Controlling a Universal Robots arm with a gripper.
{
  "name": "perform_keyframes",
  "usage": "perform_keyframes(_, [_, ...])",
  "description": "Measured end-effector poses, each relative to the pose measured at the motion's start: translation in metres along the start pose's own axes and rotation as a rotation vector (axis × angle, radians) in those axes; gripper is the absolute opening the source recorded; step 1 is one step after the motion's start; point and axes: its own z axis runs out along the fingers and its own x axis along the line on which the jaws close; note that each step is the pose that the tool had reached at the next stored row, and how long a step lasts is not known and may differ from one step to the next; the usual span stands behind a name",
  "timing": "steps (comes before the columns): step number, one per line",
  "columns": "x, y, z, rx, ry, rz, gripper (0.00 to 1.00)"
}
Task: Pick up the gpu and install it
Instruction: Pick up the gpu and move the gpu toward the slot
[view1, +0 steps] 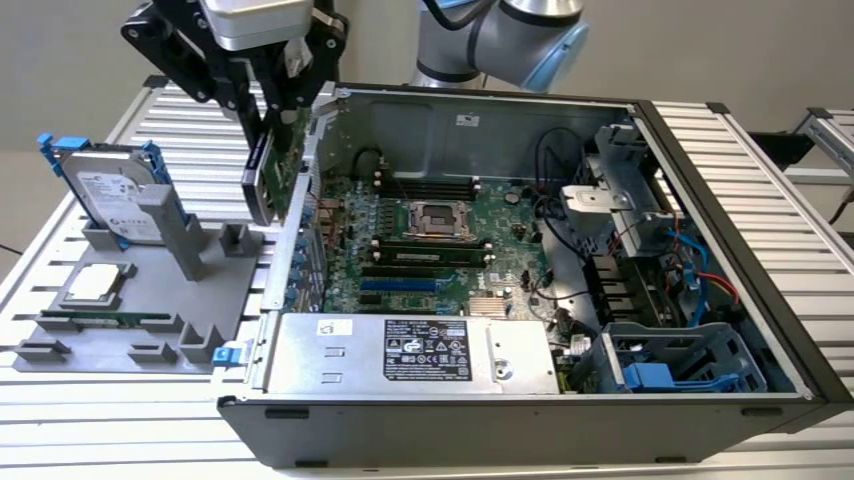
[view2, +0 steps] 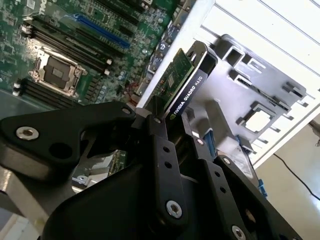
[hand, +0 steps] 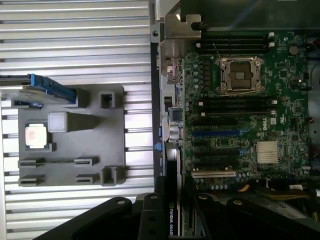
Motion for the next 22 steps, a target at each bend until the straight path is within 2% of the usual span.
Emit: perform_keyframes(22, [-0.0203, 0.0012, 0.0008, 0.0000, 0.0000, 0.000, 0.00])
